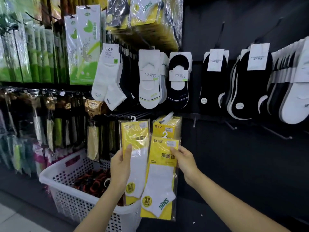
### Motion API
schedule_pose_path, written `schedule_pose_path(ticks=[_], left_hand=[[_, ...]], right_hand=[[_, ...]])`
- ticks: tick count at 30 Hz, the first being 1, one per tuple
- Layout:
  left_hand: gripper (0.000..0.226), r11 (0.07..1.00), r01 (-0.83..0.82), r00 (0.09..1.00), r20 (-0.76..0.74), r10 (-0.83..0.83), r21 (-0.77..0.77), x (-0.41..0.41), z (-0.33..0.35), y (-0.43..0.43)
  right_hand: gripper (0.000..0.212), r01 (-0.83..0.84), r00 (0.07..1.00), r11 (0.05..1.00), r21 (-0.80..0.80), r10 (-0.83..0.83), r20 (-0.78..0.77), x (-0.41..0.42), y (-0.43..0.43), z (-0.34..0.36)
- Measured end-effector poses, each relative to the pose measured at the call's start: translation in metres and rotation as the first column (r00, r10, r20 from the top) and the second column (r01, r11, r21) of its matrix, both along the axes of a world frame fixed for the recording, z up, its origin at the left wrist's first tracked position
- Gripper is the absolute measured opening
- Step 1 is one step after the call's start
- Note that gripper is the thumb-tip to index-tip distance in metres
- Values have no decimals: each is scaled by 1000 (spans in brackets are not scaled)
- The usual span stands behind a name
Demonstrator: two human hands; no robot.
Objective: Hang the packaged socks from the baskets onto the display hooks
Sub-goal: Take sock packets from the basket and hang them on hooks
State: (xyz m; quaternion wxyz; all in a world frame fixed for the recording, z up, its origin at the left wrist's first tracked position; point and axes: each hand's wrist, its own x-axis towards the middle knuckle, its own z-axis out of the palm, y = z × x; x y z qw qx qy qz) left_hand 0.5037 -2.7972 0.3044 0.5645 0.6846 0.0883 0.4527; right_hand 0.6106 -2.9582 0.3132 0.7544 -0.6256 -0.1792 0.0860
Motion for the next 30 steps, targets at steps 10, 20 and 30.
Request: schedule_pose_path(ticks=[10,20,30], left_hand=[[47,991,-137,990,-31,137,0,-4,-2,30],[46,990,-141,990,-10,141,-27,4,-13,37],[45,997,-64,997,-55,62,-38,7,-21,31]], right_hand=[[14,167,968,983,-78,-149,205,34,9,31],[26,246,953,956,-160,-209,218,64,43,20],[26,454,891,848,-272,-442,107,90,34,-5]])
